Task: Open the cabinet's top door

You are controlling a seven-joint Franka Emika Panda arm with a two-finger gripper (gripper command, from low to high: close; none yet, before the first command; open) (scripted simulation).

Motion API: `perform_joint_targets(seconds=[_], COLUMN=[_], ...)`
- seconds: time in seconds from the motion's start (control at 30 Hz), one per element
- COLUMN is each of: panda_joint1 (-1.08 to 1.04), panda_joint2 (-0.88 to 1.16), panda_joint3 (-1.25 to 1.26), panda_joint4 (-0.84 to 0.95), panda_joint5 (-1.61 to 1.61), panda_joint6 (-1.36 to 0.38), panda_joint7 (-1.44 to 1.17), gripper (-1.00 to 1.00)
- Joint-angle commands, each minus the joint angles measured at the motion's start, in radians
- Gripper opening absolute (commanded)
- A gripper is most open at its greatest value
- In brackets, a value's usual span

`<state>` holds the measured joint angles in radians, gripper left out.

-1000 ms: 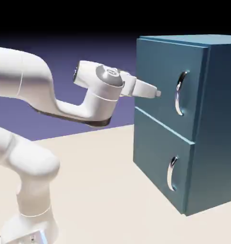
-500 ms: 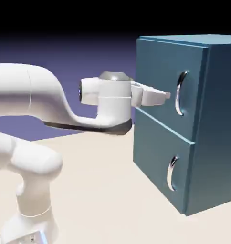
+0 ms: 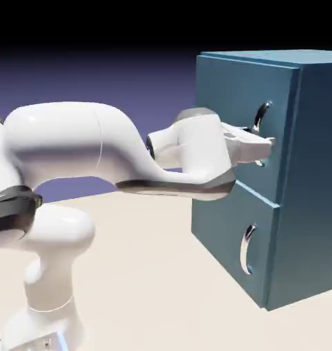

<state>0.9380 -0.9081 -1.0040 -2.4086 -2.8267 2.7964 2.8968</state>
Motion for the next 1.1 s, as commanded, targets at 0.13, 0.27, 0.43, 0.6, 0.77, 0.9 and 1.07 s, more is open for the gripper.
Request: perform_joint_targets(seconds=[0.13, 0.27, 0.43, 0.6, 0.77, 0.9, 1.07], panda_joint1=[-0.181, -0.326, -0.503, -0.637, -0.714, -0.741, -0.731], panda_joint2=[-0.001, -0.016, -0.051, -0.138, -0.241, -0.322, -0.412], panda_joint3=[0.153, 0.288, 0.468, 0.636, 0.783, 0.89, 1.025], panda_joint4=[-0.123, -0.213, -0.31, -0.413, -0.5, -0.554, -0.604], panda_joint5=[0.1, 0.195, 0.328, 0.525, 0.742, 0.916, 1.133], panda_joint6=[-0.065, -0.105, -0.135, -0.177, -0.228, -0.279, -0.369], panda_joint7=[0.001, -0.002, -0.007, -0.08, -0.178, -0.259, -0.353], gripper=[-1.0, -1.0, -1.0, -1.0, -1.0, -1.0, -1.0])
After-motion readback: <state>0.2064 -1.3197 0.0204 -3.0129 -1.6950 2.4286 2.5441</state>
